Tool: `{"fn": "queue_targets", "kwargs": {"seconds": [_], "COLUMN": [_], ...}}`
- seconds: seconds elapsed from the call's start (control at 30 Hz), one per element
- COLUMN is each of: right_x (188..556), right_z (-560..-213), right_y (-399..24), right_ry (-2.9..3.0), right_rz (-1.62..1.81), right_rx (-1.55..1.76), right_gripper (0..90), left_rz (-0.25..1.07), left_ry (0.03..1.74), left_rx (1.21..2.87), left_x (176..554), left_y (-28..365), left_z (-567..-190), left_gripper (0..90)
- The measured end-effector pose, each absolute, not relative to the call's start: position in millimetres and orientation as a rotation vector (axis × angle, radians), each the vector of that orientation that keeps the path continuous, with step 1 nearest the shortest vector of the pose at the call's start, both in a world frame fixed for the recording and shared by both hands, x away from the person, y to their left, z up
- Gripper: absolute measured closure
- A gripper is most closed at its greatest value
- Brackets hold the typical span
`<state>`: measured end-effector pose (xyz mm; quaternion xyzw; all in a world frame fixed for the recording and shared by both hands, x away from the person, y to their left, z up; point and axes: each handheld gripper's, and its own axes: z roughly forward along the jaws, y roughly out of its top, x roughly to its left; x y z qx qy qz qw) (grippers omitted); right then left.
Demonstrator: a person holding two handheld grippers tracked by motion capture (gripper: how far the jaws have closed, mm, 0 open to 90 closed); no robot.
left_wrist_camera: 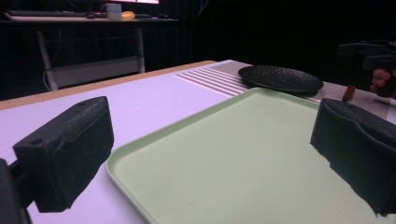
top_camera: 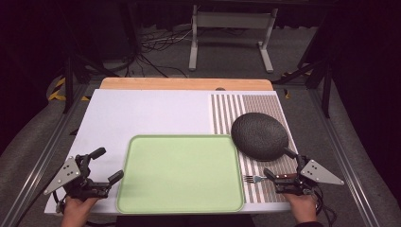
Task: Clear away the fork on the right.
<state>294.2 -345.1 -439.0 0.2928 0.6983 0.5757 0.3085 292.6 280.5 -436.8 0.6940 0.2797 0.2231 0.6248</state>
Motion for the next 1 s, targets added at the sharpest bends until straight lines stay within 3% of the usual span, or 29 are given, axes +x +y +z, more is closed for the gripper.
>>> {"fn": "queue_targets", "kwargs": {"seconds": [1.0], "right_x": [301.1], "right_z": [-423.6], "right_y": [-342.6], "right_ry": [1.89], "right_rz": [1.533], "right_rx": [0.799], "right_gripper": [2.6], "left_rz": [0.509], "left_ry": [0.637], "left_rx": [1.594], "left_x": [291.4], "left_y": [280.4], "left_z": [-436.1], "left_gripper": [0.0]}}
